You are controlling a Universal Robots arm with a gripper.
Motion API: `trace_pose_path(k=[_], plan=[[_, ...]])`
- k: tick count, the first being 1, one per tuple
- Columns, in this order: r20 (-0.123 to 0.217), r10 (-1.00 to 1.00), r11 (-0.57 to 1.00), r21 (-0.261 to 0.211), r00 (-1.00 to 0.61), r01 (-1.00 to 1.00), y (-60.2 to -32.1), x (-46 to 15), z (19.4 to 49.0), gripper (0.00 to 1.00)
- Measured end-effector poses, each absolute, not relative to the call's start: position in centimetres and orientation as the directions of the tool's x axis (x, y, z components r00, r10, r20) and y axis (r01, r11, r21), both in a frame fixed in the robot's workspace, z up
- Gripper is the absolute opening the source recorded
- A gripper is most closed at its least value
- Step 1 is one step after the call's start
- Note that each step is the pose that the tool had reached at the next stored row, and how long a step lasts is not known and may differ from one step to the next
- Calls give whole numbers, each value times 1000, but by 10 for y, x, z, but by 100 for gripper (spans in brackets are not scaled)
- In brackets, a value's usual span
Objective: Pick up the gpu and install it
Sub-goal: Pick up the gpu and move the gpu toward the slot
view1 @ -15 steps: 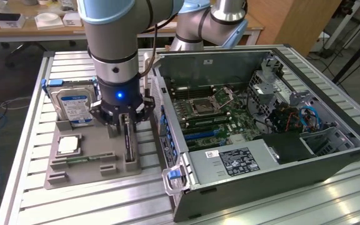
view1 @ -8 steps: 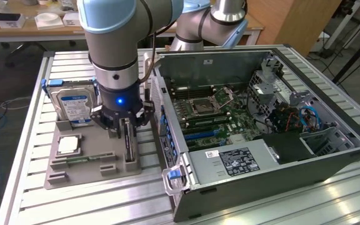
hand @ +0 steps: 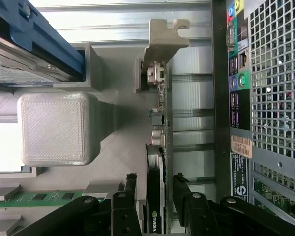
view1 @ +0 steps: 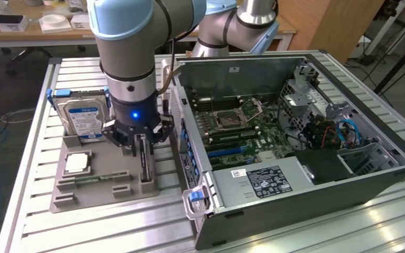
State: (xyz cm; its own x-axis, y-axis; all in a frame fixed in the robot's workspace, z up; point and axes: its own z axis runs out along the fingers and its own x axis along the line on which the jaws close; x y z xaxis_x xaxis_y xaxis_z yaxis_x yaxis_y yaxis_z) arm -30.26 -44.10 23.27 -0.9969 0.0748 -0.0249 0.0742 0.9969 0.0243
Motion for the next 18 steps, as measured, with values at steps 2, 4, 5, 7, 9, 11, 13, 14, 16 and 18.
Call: trace_pose_path(k=[2, 4, 5, 7, 9, 11, 13, 14, 16, 18], plan=[[-25, 75, 997, 24, -997, 74, -441, -303, 233, 43], [-25, 75, 997, 24, -997, 74, -441, -303, 232, 43], [-25, 75, 997, 24, -997, 74, -441, -303, 232, 43], [-25, 75, 997, 24, -997, 74, -441, -303, 232, 43], [-25, 75, 997, 24, -997, 74, -441, -303, 232, 43], [-25, 75, 997, 24, -997, 74, -441, -303, 232, 43], [-25, 75, 997, 24, -997, 74, -441, -303, 232, 41], [-25, 75, 997, 24, -997, 74, -441, -303, 232, 35], [-25, 75, 997, 24, -997, 74, -441, -303, 232, 29], [-25, 75, 997, 24, -997, 74, -441, -303, 232, 29]])
